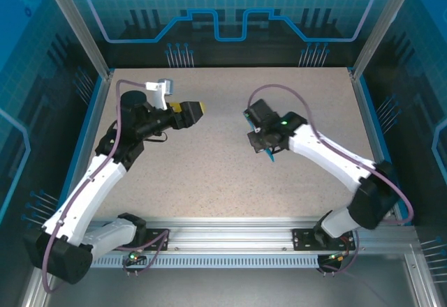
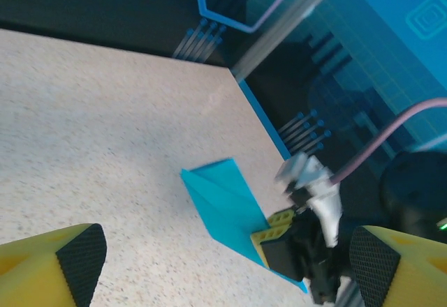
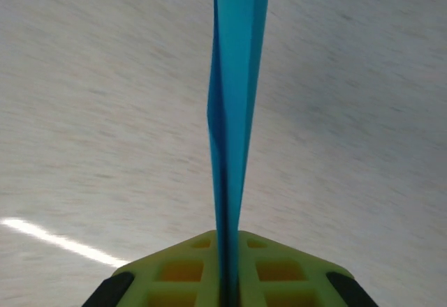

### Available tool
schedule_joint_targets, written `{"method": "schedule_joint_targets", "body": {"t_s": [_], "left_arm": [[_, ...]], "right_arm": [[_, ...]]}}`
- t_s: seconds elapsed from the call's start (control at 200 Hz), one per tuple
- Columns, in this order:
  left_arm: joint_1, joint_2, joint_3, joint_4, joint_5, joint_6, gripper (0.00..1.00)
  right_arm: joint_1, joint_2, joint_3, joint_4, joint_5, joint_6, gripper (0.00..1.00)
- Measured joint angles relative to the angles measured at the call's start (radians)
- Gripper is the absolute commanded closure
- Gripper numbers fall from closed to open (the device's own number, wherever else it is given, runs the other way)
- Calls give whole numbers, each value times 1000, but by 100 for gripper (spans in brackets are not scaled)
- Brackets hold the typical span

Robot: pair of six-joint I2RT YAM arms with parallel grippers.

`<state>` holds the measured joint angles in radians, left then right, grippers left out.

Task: Fold a paper plane with a square sheet of paper (fold left side to right side)
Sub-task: Turn over the paper at the center of the table.

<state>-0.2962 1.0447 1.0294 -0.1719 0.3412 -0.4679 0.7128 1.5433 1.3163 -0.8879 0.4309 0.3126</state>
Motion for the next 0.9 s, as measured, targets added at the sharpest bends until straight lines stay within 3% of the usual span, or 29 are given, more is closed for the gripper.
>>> {"method": "schedule_joint_targets", "body": {"t_s": [0.175, 0.385, 0.485, 0.58, 0.9], "left_arm": [[2, -29, 0, -6, -84, 0, 7], [5, -29, 0, -18, -115, 0, 7], [5, -26, 0, -21, -118, 0, 7], [6, -13, 0, -28, -118, -1, 7], [10, 87, 3, -60, -116, -34, 7]], "right_arm": [[103, 267, 100, -201, 304, 8, 86], [193, 509, 198, -329, 444, 13, 84], [219, 578, 219, -342, 435, -5, 81], [235, 613, 226, -340, 373, -36, 71], [237, 550, 183, -260, 117, -93, 18]]}}
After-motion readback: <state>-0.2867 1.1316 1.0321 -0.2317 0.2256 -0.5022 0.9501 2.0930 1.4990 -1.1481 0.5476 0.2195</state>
